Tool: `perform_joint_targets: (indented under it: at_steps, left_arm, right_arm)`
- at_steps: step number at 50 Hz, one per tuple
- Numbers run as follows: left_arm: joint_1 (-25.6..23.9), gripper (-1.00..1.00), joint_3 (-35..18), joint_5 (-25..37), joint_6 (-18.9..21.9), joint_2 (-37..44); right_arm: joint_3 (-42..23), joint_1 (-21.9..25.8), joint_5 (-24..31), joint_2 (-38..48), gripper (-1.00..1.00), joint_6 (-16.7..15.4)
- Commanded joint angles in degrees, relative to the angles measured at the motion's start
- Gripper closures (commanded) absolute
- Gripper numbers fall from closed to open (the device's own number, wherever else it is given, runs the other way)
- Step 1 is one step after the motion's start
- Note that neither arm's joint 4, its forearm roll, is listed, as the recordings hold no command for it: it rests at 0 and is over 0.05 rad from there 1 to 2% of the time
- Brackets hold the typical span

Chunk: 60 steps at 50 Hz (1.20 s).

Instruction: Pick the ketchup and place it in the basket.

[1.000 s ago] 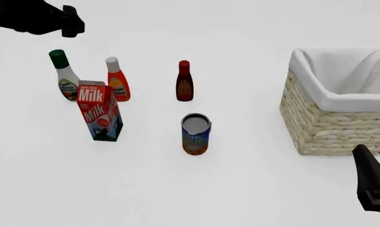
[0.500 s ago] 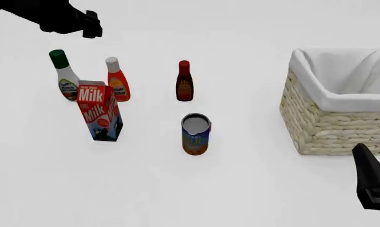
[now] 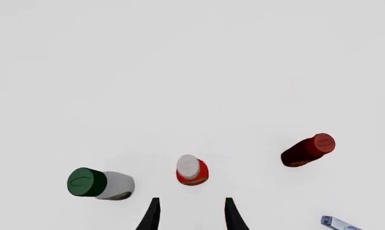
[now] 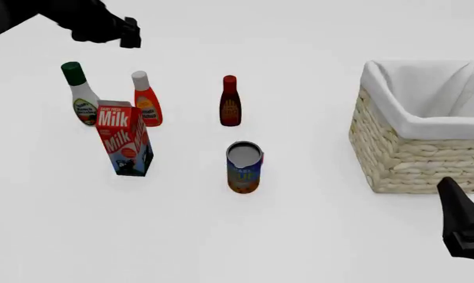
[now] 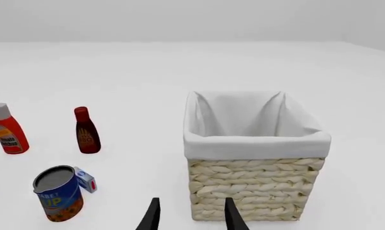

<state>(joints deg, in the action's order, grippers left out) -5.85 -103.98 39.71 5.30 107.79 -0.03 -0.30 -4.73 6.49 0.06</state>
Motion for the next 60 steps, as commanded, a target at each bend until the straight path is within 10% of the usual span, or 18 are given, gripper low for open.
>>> perform_joint_targets:
  at_steps: [1,60]
  left_arm:
    - [0.1,-1.0,-4.7,0.7,-0.6,4.7]
    - [0.3,-1.0,-14.8,0.5,-2.6,18.1]
  right_arm:
    - [0.0,-0.1,-1.4,1.8,-1.0,0.1]
    - [0.0,0.2,-9.1,12.1,-1.0,-0.2]
